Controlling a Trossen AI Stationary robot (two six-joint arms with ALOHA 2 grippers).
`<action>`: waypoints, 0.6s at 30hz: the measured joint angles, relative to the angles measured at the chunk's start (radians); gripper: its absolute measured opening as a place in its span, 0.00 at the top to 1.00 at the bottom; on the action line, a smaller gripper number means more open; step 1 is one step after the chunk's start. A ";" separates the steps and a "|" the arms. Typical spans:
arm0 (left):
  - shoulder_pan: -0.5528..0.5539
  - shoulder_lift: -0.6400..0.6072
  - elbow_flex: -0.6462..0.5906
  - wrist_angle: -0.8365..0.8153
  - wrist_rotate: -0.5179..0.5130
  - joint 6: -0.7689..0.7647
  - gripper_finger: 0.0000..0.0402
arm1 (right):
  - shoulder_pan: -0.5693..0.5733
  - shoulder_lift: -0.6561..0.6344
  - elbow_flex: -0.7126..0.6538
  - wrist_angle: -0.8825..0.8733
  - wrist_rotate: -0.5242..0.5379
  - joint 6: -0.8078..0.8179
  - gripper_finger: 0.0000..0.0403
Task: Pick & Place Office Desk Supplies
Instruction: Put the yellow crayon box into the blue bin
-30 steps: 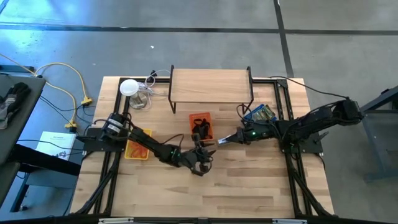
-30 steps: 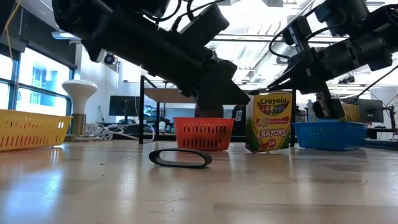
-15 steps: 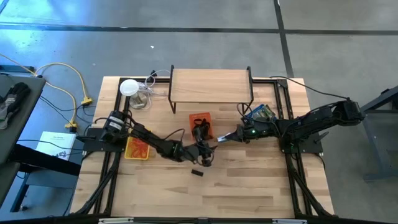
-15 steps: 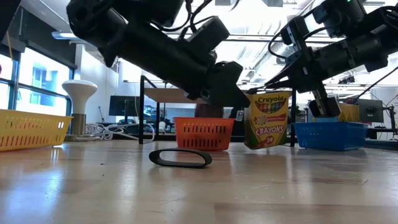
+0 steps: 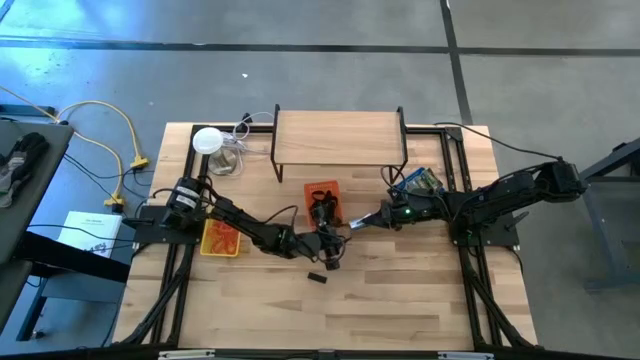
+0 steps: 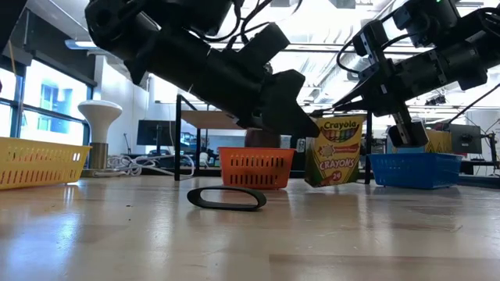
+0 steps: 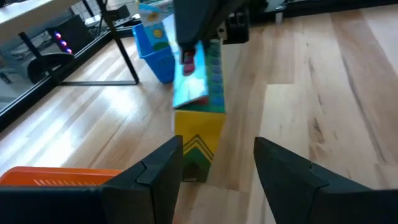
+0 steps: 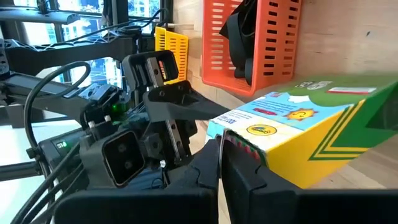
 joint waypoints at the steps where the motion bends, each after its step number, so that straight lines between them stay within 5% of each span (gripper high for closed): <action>1: -0.001 0.000 0.000 0.000 0.002 -0.004 0.53 | 0.000 0.000 0.000 0.000 0.000 0.000 0.99; 12: 0.023 0.018 0.000 0.012 -0.050 -0.038 0.53 | 0.000 0.000 0.000 0.001 0.000 -0.003 0.99; 18: 0.034 0.018 0.000 0.018 0.047 -0.075 0.53 | 0.000 0.000 0.000 0.001 0.000 -0.003 0.99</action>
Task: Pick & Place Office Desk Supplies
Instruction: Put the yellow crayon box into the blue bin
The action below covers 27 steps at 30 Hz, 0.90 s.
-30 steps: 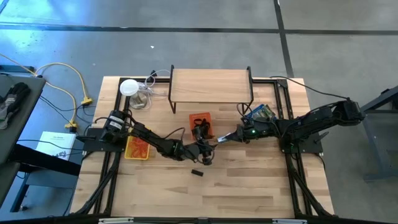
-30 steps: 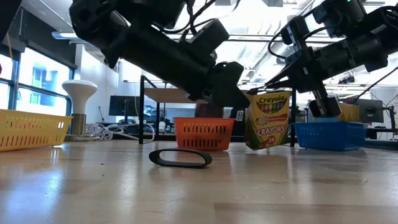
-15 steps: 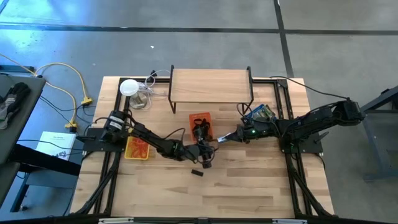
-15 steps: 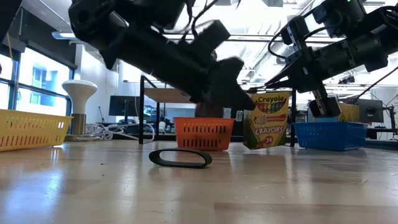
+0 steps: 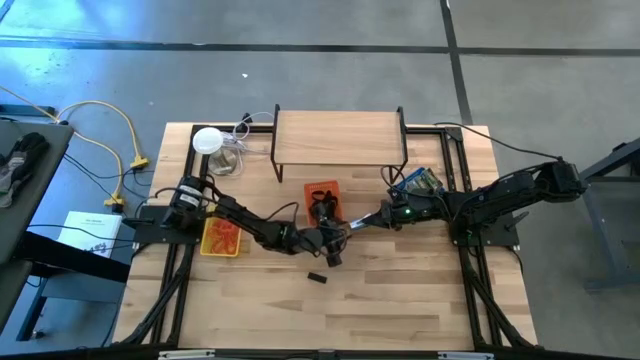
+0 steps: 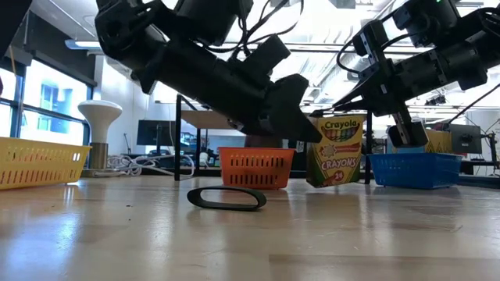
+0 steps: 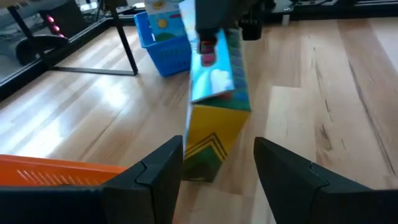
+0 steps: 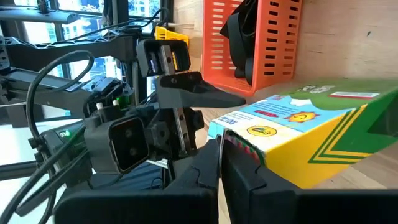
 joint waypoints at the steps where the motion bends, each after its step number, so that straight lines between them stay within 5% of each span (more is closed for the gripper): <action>1: 0.002 0.000 0.000 0.000 0.009 -0.001 0.53 | 0.000 0.000 0.000 0.000 0.000 0.000 0.99; 21: 0.009 0.092 0.008 0.202 -0.032 0.049 0.53 | 0.001 0.000 0.000 -0.001 -0.004 0.000 0.99; 27: 0.026 0.092 0.008 0.208 0.050 0.034 0.53 | 0.001 0.000 0.000 -0.001 -0.008 -0.004 0.99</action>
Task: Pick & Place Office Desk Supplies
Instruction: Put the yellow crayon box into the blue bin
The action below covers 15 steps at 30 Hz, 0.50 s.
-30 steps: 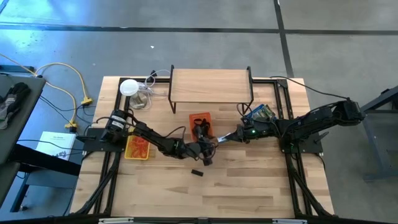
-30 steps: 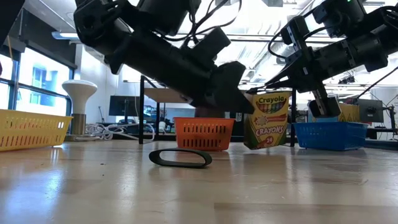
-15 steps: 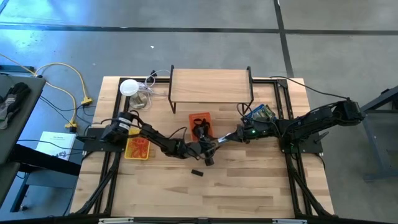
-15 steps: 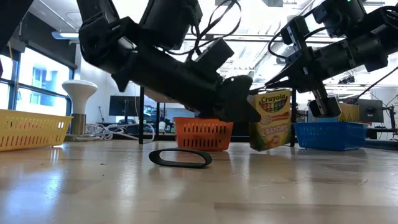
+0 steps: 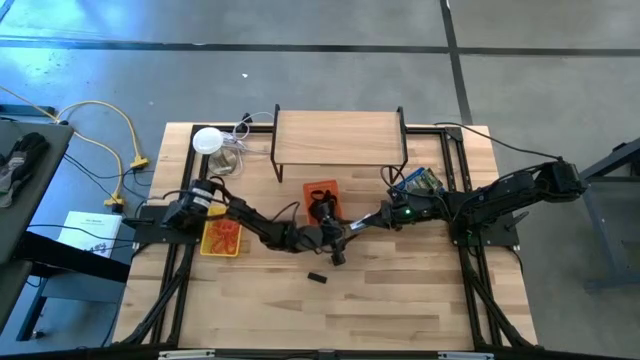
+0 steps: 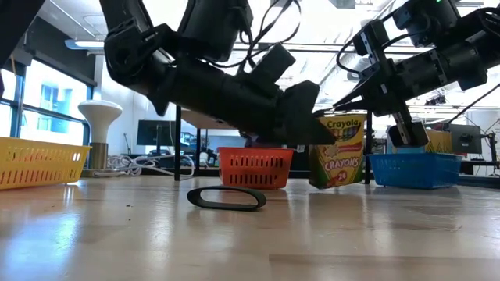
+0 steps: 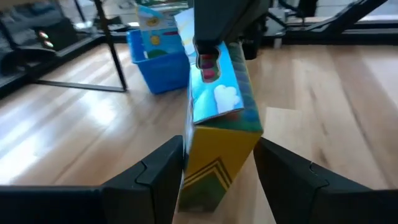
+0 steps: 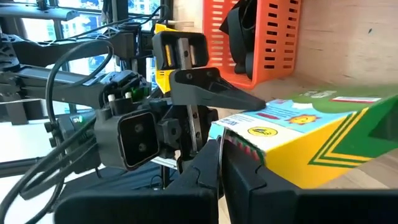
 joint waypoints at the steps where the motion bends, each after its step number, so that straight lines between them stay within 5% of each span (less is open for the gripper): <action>1: 0.005 0.000 0.000 0.002 0.023 -0.012 0.53 | 0.000 0.000 0.000 0.000 0.000 0.000 0.99; 15: 0.030 0.034 0.002 0.058 0.056 0.030 0.63 | 0.000 0.000 0.000 -0.005 -0.005 -0.027 0.99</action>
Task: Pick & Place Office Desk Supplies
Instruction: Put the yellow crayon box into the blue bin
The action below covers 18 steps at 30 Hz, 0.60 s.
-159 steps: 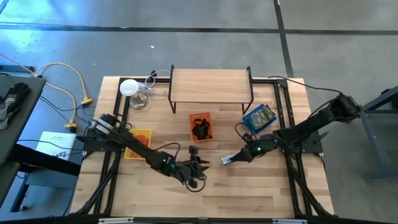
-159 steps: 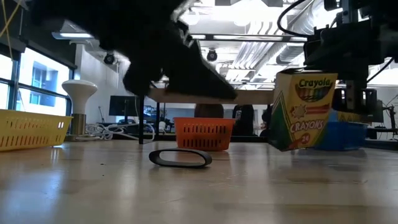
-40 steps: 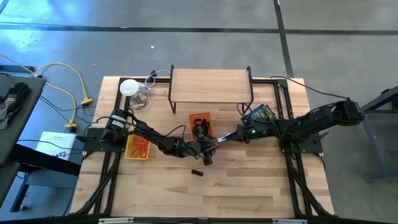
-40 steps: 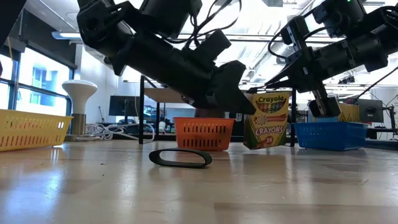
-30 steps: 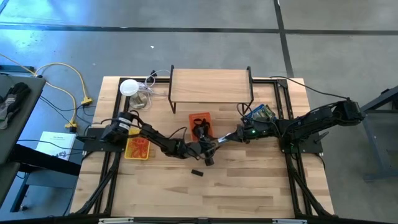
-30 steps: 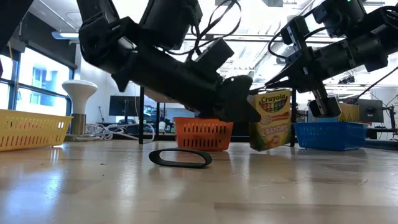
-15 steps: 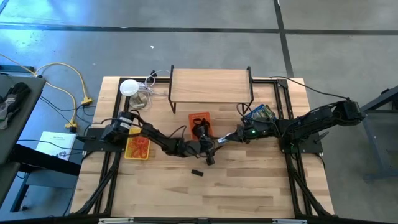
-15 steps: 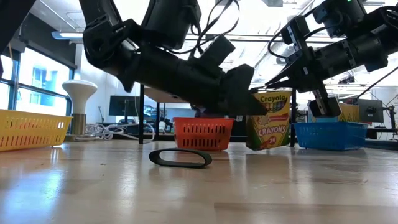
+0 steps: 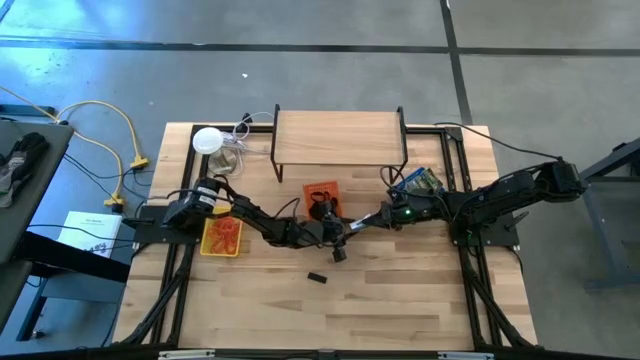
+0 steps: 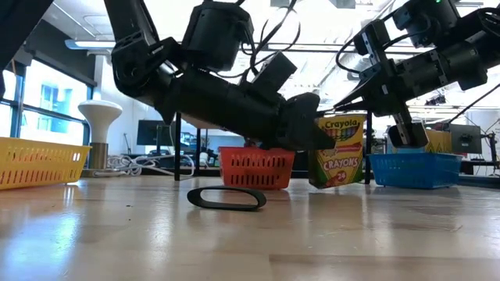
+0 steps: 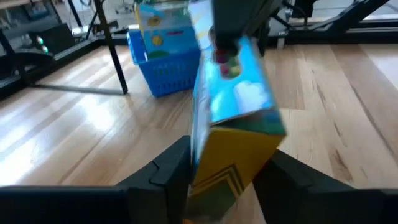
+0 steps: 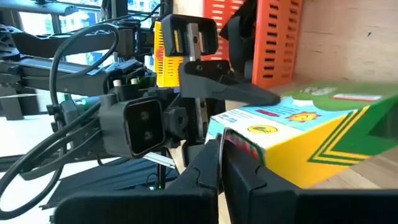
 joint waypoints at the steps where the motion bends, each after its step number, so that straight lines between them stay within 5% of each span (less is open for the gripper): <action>1: 0.000 0.000 0.000 0.006 0.000 0.008 0.65 | 0.000 0.000 0.000 -0.002 -0.002 -0.002 0.99; 6: -0.001 0.000 0.000 0.011 0.000 0.011 0.74 | 0.000 0.000 0.000 -0.002 -0.006 -0.021 0.99; 11: 0.000 0.000 0.000 0.012 -0.002 0.059 0.73 | 0.000 0.000 0.000 -0.001 -0.006 -0.043 0.98; 18: -0.006 0.000 0.000 0.012 -0.028 0.084 0.73 | 0.017 0.000 0.000 0.024 0.014 -0.050 0.77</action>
